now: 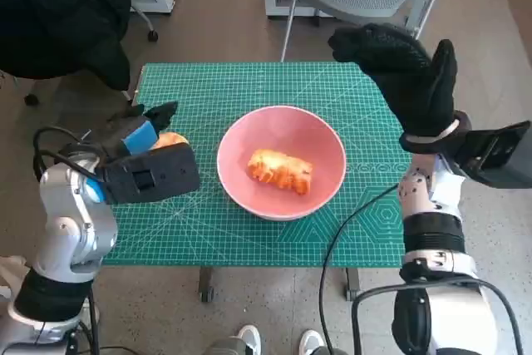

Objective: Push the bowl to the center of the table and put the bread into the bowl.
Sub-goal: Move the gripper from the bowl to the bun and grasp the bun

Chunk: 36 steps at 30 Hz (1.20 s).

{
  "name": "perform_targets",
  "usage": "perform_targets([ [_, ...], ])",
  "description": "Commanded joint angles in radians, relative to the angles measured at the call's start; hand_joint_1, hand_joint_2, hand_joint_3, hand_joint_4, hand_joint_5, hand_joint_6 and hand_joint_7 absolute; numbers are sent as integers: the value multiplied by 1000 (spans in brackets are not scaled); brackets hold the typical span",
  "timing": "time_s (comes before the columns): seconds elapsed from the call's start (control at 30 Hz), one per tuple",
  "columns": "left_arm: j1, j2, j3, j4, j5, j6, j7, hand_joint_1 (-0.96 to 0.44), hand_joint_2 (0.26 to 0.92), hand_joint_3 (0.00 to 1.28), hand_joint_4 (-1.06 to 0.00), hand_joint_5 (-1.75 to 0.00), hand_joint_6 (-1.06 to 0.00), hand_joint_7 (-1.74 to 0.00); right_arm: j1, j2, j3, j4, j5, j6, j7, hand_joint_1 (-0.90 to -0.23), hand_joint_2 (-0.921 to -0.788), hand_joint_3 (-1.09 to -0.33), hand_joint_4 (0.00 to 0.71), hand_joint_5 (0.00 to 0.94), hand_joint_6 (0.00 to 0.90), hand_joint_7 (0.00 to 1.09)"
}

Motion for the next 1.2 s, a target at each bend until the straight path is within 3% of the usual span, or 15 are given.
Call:
perform_targets([
  [0.03,72,-17,10,28,41,-146,363,-497,712,25,1,1,-109,-13,5,-10,-2,6,0,9,15,-732,-921,-854,337,0,325,1],
  [0.07,92,-22,15,47,50,-200,493,-522,735,31,1,1,-125,-21,4,-9,-3,8,0,9,15,-733,-921,-853,337,0,325,1],
  [0.1,108,-25,15,89,70,-267,681,-537,751,35,1,1,-136,-26,4,-9,-3,9,0,9,15,-734,-921,-853,337,0,325,1],
  [0.17,118,-29,11,152,103,-344,944,-562,777,39,1,1,-157,-37,3,-8,-3,11,0,9,15,-735,-921,-853,337,0,325,1],
  [0.2,119,-30,9,174,115,-366,1035,-568,809,33,1,1,-171,-52,2,-8,-3,12,-1,9,15,-736,-921,-853,337,0,326,1],
  [0.3,118,-54,9,210,128,-380,1197,-571,852,29,-5,-2,-187,-70,0,-8,-2,14,-2,10,13,-736,-921,-853,337,0,326,1],
  [0.37,116,-66,9,227,129,-382,1257,-566,893,39,-20,-8,-94,-250,0,-7,-2,14,-2,10,13,-736,-921,-853,337,0,326,1],
  [0.53,128,-62,15,196,114,-358,1223,-592,916,77,-26,-9,-15,-353,-3,-6,-1,18,-3,13,14,-736,-921,-850,339,1,328,2],
  [0.93,151,-42,30,193,36,-392,1195,-628,915,39,-14,-2,1,-240,-5,-4,-1,17,1,19,22,-736,-921,-846,341,1,331,3],
  [1.2,217,-47,55,69,-40,-337,954,-657,876,7,0,1,1,-191,-6,-6,-5,18,2,23,30,-735,-921,-845,340,0,325,0],
])
